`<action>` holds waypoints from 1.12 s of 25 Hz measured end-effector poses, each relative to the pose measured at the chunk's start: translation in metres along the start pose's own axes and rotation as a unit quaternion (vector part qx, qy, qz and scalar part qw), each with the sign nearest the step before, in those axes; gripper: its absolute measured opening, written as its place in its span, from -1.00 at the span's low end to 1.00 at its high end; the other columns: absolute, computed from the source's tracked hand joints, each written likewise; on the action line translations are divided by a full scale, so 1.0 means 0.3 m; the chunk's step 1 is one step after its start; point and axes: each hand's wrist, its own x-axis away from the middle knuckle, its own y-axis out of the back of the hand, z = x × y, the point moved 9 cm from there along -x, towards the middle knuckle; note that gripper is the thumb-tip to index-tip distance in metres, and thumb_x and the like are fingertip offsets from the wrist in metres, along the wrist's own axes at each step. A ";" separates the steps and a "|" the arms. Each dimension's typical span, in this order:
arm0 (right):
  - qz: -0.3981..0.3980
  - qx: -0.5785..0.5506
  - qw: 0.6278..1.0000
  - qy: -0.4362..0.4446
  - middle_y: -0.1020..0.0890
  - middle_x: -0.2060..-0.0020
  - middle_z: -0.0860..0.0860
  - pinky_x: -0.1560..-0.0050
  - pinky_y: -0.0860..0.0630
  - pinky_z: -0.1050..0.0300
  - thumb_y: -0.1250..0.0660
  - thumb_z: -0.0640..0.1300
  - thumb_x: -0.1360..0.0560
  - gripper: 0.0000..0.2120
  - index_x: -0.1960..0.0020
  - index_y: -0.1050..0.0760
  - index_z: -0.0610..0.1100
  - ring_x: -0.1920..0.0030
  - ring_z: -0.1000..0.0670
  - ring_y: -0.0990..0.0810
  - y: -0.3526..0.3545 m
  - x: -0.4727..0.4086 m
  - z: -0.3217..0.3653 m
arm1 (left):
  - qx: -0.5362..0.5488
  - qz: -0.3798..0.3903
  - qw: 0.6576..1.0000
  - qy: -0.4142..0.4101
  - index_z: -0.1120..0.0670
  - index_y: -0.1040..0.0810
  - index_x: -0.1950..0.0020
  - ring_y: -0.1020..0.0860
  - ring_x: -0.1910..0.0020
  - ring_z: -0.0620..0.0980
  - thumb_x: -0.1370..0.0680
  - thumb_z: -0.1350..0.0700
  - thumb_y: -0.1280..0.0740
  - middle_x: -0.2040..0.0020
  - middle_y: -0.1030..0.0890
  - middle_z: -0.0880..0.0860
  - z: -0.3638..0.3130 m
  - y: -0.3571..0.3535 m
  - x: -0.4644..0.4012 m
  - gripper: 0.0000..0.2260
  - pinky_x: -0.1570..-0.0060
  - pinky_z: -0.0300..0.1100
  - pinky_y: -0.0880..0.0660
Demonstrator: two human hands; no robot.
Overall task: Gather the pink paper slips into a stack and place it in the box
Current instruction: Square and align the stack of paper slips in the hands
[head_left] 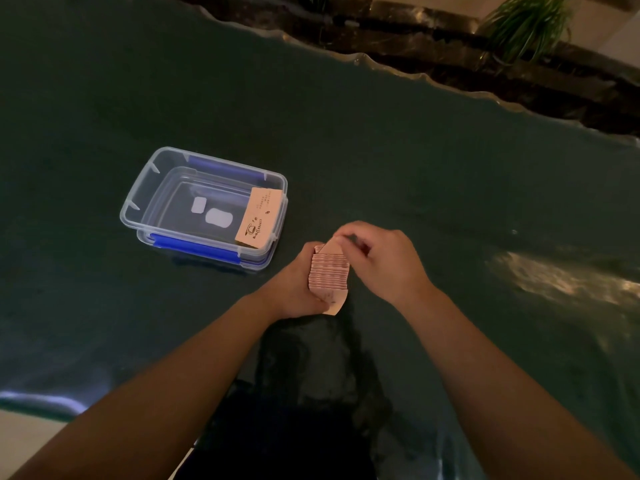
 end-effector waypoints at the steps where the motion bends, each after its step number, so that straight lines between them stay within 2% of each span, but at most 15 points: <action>1: 0.003 -0.017 1.000 -0.014 -0.69 0.26 0.21 0.23 -0.57 0.14 -0.39 -0.08 -0.63 -0.88 -0.06 -0.72 0.00 0.29 0.19 -0.63 0.031 -0.005 0.002 | 0.000 0.003 1.000 0.000 -0.42 -0.09 -0.37 -0.50 -0.21 -0.29 -0.30 0.04 -0.63 -0.26 -0.48 -0.29 -0.003 -0.001 0.000 -0.09 -0.18 -0.27 -0.42; 4: -0.023 -0.051 0.997 -0.049 -0.75 0.27 0.14 0.21 -0.64 0.04 -0.42 0.02 -0.59 -0.84 0.09 -0.71 0.00 0.28 0.15 -0.69 0.148 -0.026 0.032 | 0.004 0.010 1.000 0.001 -0.45 -0.09 -0.37 -0.48 -0.20 -0.35 -0.30 0.02 -0.63 -0.25 -0.46 -0.33 -0.008 -0.004 0.001 -0.09 -0.14 -0.34 -0.38; 7: -0.081 -0.032 0.993 -0.076 -0.70 0.39 0.12 0.28 -0.58 0.11 -0.47 0.13 -0.50 -0.75 0.22 -0.68 -0.03 0.37 0.10 -0.65 0.290 -0.042 0.063 | 0.005 0.003 1.000 0.004 -0.36 -0.12 -0.42 -0.49 -0.21 -0.35 -0.31 0.05 -0.63 -0.26 -0.49 -0.28 -0.008 0.000 0.006 -0.09 -0.22 -0.30 -0.38; 10: -0.089 0.001 0.993 -0.082 -0.70 0.34 0.18 0.23 -0.59 0.16 -0.53 0.00 -0.45 -0.90 0.18 -0.66 0.00 0.26 0.15 -0.68 0.401 -0.064 0.067 | 0.001 0.005 1.000 0.003 -0.31 -0.13 -0.46 -0.51 -0.28 -0.21 -0.34 0.03 -0.63 -0.30 -0.49 -0.21 -0.015 0.004 0.014 -0.11 -0.34 -0.15 -0.42; 12: -0.068 0.018 0.995 -0.075 -0.70 0.27 0.20 0.17 -0.60 0.18 -0.52 -0.10 -0.49 -0.91 0.06 -0.63 0.03 0.20 0.17 -0.68 0.423 -0.090 0.051 | 0.002 0.009 1.000 -0.002 -0.26 -0.13 -0.49 -0.50 -0.36 -0.11 -0.36 0.00 -0.63 -0.37 -0.50 -0.14 -0.026 0.006 0.017 -0.11 -0.42 -0.05 -0.43; 14: -0.023 0.038 0.996 -0.076 -0.72 0.19 0.16 0.12 -0.62 0.08 -0.46 -0.17 -0.56 -0.82 -0.13 -0.60 0.00 0.16 0.12 -0.69 0.377 -0.115 0.013 | 0.003 0.008 1.000 -0.005 -0.22 -0.13 -0.53 -0.50 -0.40 -0.08 -0.37 0.00 -0.62 -0.40 -0.50 -0.10 -0.036 0.011 0.024 -0.10 -0.45 0.03 -0.44; 16: 0.036 0.073 0.995 -0.065 -0.75 0.08 0.03 0.01 -0.64 -0.03 -0.40 -0.22 -0.61 -0.80 -0.21 -0.63 -0.06 0.07 -0.04 -0.72 0.275 -0.128 -0.019 | 0.009 0.003 1.000 -0.002 -0.20 -0.06 -0.58 -0.50 -0.39 -0.07 -0.37 0.06 -0.63 -0.42 -0.49 -0.08 -0.034 0.012 0.029 -0.03 -0.43 0.02 -0.46; 19: 0.113 0.056 0.991 -0.042 -0.77 -0.03 -0.02 -0.13 -0.64 -0.11 -0.36 -0.27 -0.65 -0.83 -0.15 -0.69 -0.10 -0.04 -0.04 -0.73 0.111 -0.111 -0.042 | 0.014 0.013 1.000 0.016 -0.17 0.16 -0.66 -0.48 -0.34 -0.17 -0.37 0.12 -0.64 -0.43 -0.43 -0.13 -0.021 0.007 0.030 0.16 -0.29 -0.25 -0.42; 20: 0.125 0.041 0.991 -0.039 -0.77 -0.04 0.00 -0.14 -0.65 -0.10 -0.36 -0.26 -0.66 -0.83 -0.14 -0.69 -0.09 -0.06 -0.01 -0.72 0.072 -0.104 -0.045 | 0.010 0.012 1.000 0.020 -0.15 0.16 -0.67 -0.46 -0.36 -0.17 -0.37 0.11 -0.64 -0.45 -0.41 -0.12 -0.021 0.009 0.029 0.16 -0.31 -0.25 -0.41; 23: 0.151 0.017 0.987 -0.043 -0.76 -0.04 0.06 -0.15 -0.65 -0.01 -0.35 -0.20 -0.67 -0.84 -0.13 -0.69 -0.03 -0.06 0.06 -0.70 -0.017 -0.098 -0.059 | -0.052 -0.017 0.998 0.024 -0.12 -0.09 -0.64 -0.39 -0.50 0.02 -0.35 -0.02 -0.66 -0.57 -0.27 -0.01 -0.024 0.033 0.033 0.02 -0.49 0.08 -0.37; 25: 0.173 0.006 0.983 -0.056 -0.75 -0.05 0.09 -0.14 -0.63 0.05 -0.33 -0.17 -0.69 -0.83 -0.13 -0.70 -0.01 -0.06 0.09 -0.69 -0.066 -0.098 -0.072 | -0.079 -0.030 0.996 0.026 -0.10 -0.15 -0.60 -0.37 -0.50 0.05 -0.32 -0.05 -0.67 -0.56 -0.20 0.00 -0.024 0.039 0.038 -0.01 -0.49 0.09 -0.38; 28: 0.187 -0.058 0.976 -0.094 -0.74 -0.05 0.11 -0.07 -0.56 0.14 -0.29 -0.16 -0.70 -0.78 -0.12 -0.71 0.01 -0.06 0.14 -0.67 -0.127 -0.079 -0.099 | -0.027 -0.037 0.999 0.004 -0.11 -0.13 -0.59 -0.40 -0.46 -0.02 -0.29 0.02 -0.69 -0.51 -0.28 -0.04 -0.037 0.031 0.041 0.03 -0.46 0.08 -0.41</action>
